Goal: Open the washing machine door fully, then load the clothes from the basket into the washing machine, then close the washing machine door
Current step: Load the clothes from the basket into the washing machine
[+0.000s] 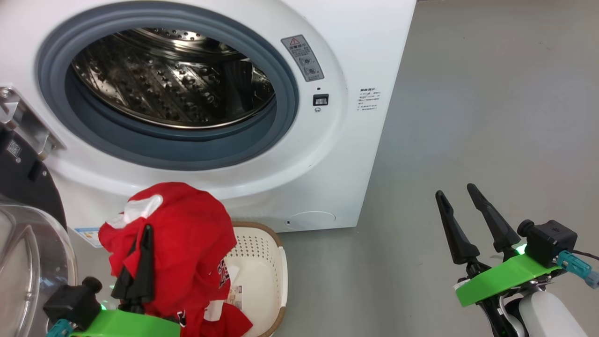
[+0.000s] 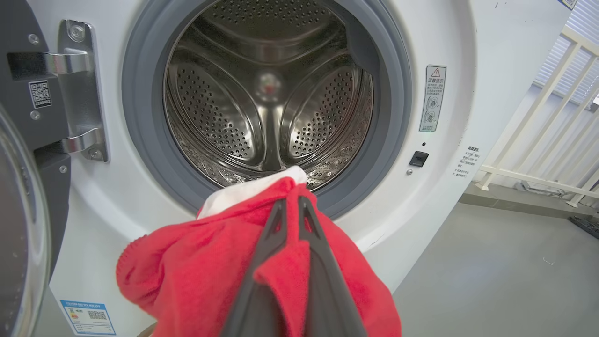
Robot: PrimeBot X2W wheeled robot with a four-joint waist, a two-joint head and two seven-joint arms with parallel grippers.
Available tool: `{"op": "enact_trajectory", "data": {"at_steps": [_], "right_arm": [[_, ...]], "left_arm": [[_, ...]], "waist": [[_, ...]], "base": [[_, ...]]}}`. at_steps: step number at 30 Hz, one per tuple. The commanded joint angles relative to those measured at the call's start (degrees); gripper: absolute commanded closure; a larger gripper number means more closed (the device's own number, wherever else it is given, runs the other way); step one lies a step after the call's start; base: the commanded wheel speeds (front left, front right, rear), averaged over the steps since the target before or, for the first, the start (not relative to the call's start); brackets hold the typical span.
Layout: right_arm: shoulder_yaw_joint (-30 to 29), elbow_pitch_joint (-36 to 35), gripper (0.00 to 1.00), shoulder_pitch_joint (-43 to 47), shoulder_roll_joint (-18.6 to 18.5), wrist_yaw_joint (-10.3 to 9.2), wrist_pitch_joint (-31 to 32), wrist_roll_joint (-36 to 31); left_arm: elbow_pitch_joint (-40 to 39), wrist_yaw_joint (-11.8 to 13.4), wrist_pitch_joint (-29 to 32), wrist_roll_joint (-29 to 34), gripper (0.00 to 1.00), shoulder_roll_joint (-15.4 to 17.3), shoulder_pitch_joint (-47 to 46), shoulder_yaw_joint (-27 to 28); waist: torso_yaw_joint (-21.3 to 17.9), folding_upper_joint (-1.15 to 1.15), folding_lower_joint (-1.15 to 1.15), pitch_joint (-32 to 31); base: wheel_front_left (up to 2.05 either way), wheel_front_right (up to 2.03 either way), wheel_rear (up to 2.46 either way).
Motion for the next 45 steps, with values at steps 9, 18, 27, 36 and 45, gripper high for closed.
{"op": "enact_trajectory", "data": {"at_steps": [9,18,27,36,45], "right_arm": [[0.78,-1.79,0.0,-0.21,-0.78,0.09,-0.26,0.41],[0.95,-2.06,0.0,-0.78,-0.65,0.09,-0.26,0.24],[1.72,-2.78,0.0,-3.27,-0.22,0.09,-0.26,0.12],[1.81,-3.89,0.0,-6.39,0.54,0.09,-0.26,-0.26],[1.38,-5.15,0.0,-9.37,1.73,0.09,-0.26,-0.74]], "left_arm": [[-2.52,0.69,-0.48,-0.1,1.0,0.65,-1.66,1.09],[-3.14,0.69,-0.55,2.83,1.0,1.79,-8.22,-0.6],[1.97,0.49,-0.57,4.26,1.0,3.63,-21.27,-0.64],[13.79,0.52,-0.64,3.92,1.0,4.46,-36.42,1.07],[24.49,0.25,-0.69,4.5,1.0,6.14,-50.07,2.27]], "waist": [[0.28,0.0,0.0,0.8],[0.56,0.0,0.0,2.47],[-1.25,0.0,0.0,7.8],[-3.74,0.0,0.0,15.94],[-6.33,0.0,0.0,23.81]], "base": [[0.0,0.0,0.0],[0.0,0.0,0.0],[0.0,0.0,0.0],[0.0,0.0,0.0],[0.0,0.0,0.0]]}}
